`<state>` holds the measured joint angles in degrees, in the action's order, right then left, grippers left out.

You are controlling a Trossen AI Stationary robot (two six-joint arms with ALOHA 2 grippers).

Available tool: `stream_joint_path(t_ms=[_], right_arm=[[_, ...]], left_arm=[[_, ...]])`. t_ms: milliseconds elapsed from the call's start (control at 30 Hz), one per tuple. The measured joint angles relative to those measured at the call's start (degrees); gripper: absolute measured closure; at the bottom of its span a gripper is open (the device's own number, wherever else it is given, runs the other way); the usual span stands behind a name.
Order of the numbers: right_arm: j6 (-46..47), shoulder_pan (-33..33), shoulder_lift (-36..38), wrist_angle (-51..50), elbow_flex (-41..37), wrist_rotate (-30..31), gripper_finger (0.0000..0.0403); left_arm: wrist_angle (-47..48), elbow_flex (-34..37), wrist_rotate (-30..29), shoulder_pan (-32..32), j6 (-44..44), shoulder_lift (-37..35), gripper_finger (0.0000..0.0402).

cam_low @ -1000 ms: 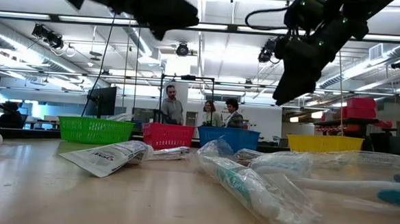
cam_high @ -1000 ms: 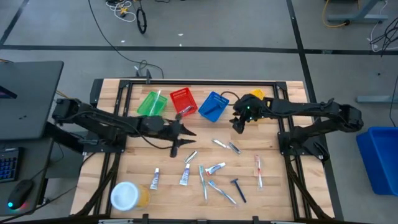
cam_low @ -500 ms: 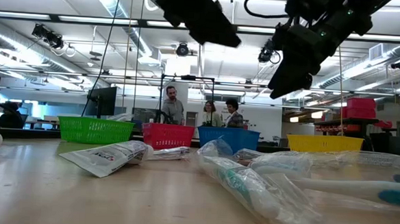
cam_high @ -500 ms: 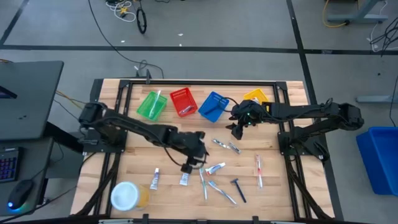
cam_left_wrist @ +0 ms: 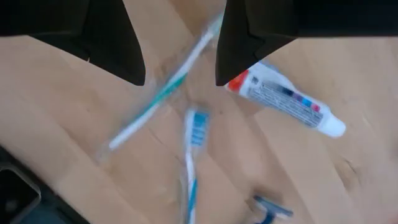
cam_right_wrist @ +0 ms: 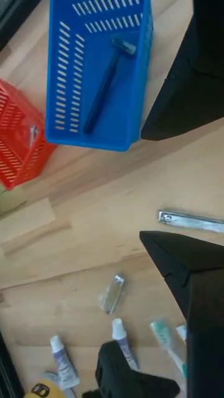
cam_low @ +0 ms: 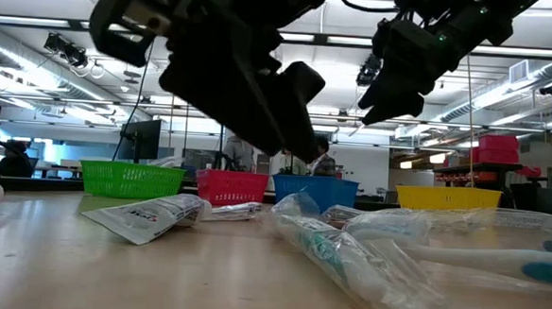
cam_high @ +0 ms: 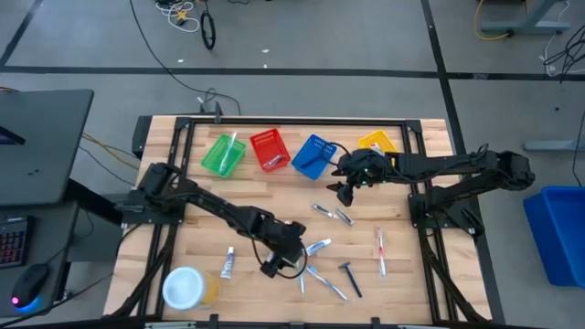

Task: Pick & Place Travel size toiletries
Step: Put the green toothbrush into the green basket

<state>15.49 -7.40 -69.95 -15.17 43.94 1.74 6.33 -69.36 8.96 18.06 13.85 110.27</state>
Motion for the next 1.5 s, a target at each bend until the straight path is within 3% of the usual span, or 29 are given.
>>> stream_joint_path(t_ms=[200,533,833,1100,1267,1500], right_arm=[[0.13,0.00,0.00,1.25,0.00,0.11,0.0152],[0.13,0.00,0.00,1.09,0.00,-0.33,0.0149],[0.13,0.00,0.00,0.96,0.00,-0.33,0.0149],[0.13,0.00,0.00,0.89,0.00,-0.35,0.0162],[0.13,0.00,0.00,0.89,0.00,-0.35,0.0158],[0.13,0.00,0.00,0.86,0.00,-0.37,0.0146]], left_arm=[[-2.37,-0.68,0.28,-0.28,4.77,2.47,0.0202],[-2.17,-2.54,1.51,-0.39,5.01,9.57,0.0205],[-0.62,-2.54,1.37,-0.31,3.95,9.93,0.0299],[3.51,-1.97,-0.14,-0.30,1.79,5.92,0.0370],[7.47,-2.14,-3.79,-0.26,0.10,0.44,0.0369],[15.12,-2.21,-13.89,-0.71,-2.39,-8.85,0.0370]])
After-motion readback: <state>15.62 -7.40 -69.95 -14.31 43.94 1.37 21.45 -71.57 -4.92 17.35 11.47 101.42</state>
